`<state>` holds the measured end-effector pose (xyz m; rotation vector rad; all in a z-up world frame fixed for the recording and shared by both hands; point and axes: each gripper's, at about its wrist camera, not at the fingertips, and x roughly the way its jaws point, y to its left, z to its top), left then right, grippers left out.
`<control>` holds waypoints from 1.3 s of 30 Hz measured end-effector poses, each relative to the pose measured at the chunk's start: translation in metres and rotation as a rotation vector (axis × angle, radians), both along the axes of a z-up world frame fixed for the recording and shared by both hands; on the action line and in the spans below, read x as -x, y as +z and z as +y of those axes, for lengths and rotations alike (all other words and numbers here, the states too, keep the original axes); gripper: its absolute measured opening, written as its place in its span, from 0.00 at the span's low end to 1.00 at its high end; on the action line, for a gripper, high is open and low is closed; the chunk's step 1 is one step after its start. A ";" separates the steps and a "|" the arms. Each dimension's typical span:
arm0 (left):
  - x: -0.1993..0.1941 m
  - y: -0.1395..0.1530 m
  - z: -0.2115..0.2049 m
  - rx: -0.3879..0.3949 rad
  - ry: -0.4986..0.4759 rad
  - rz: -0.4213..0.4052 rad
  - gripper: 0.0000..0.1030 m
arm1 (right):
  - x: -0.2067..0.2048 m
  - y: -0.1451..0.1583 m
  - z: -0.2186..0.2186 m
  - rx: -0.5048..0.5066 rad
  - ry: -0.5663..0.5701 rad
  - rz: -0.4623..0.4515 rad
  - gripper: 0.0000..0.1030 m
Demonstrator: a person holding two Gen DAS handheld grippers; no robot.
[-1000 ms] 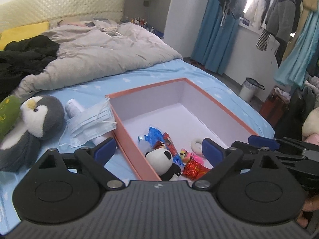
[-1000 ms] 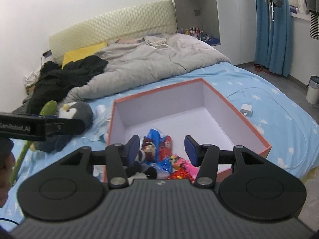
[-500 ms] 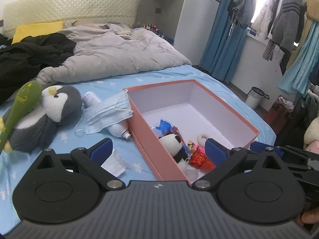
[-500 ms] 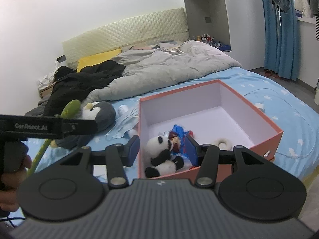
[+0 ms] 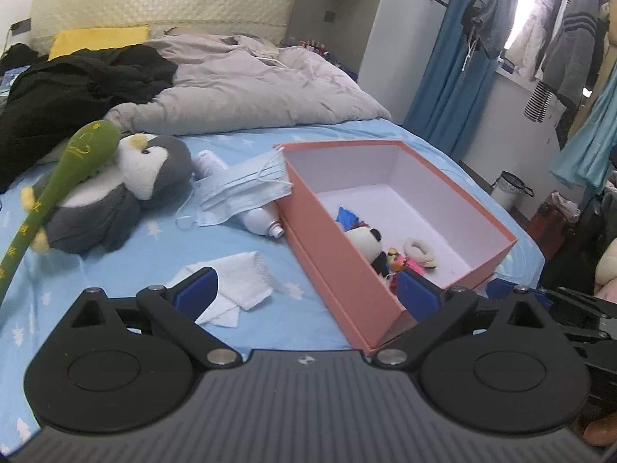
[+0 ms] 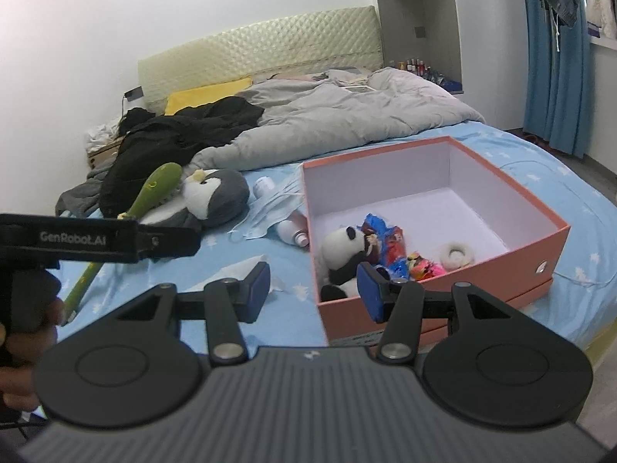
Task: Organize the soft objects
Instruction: 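Withdraw both tools from the box toward the white tissue and face mask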
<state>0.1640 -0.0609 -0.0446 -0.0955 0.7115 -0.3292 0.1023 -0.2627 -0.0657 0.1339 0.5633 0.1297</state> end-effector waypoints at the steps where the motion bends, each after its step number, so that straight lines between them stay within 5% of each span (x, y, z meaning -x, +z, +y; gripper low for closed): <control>1: 0.002 -0.002 0.002 0.000 -0.001 0.001 0.98 | 0.001 -0.001 0.001 0.001 -0.005 0.002 0.51; 22: 0.043 -0.048 0.056 0.021 0.099 0.050 0.98 | 0.020 -0.025 0.048 0.025 0.055 0.040 0.51; 39: -0.011 -0.109 0.075 0.012 0.128 0.097 0.98 | -0.039 -0.041 0.068 0.084 0.099 0.062 0.51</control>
